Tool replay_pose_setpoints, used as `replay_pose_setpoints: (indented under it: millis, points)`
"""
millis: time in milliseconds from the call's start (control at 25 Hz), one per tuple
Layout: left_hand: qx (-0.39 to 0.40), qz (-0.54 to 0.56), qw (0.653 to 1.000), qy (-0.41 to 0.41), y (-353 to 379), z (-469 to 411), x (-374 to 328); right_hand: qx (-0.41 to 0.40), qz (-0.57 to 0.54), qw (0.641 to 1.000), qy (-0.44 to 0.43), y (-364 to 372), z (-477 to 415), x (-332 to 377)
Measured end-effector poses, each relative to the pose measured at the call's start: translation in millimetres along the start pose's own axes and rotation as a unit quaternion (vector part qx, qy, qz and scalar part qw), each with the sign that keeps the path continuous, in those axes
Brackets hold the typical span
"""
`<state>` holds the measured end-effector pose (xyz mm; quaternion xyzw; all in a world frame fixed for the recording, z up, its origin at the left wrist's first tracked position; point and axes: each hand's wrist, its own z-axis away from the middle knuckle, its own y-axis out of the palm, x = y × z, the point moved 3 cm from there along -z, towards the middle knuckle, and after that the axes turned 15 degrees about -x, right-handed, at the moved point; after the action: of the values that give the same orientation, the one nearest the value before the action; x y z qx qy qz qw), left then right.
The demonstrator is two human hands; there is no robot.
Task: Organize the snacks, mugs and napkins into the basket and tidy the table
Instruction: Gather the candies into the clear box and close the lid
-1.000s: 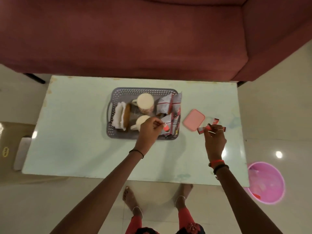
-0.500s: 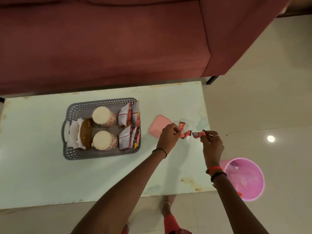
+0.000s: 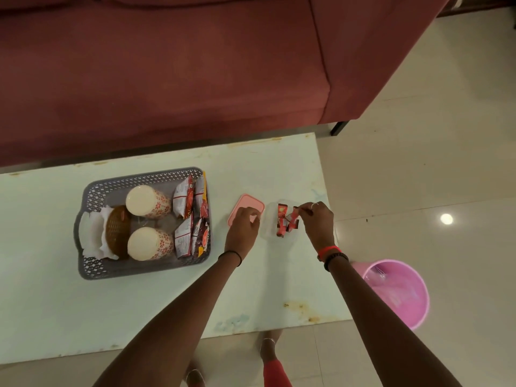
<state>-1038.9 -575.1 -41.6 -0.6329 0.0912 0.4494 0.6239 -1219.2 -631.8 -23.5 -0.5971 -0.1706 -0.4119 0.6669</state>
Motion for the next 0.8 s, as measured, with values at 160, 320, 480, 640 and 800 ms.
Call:
replay_pose_setpoints:
  millis: [160, 320, 480, 640, 800]
  points:
    - [-0.036, -0.079, 0.996, -0.015, -5, -12, 15, 0.059, 0.079, 0.994, -0.044, 16, -19, 3]
    - [0.005, -0.198, 0.98, -0.008, 3, -22, 27, 0.049, 0.102, 0.991, -0.066, 17, -33, 3]
    - [0.04, -0.287, 0.957, 0.008, 17, -27, 37, 0.025, 0.073, 0.995, -0.068, 11, -36, -3]
    - [0.037, -0.321, 0.946, 0.031, 24, -31, 39, 0.014, 0.06, 0.996, -0.067, 11, -38, -11]
    - [0.041, -0.206, 0.975, -0.078, 19, -35, 32, 0.0, 0.035, 0.998, -0.05, 12, -36, -14]
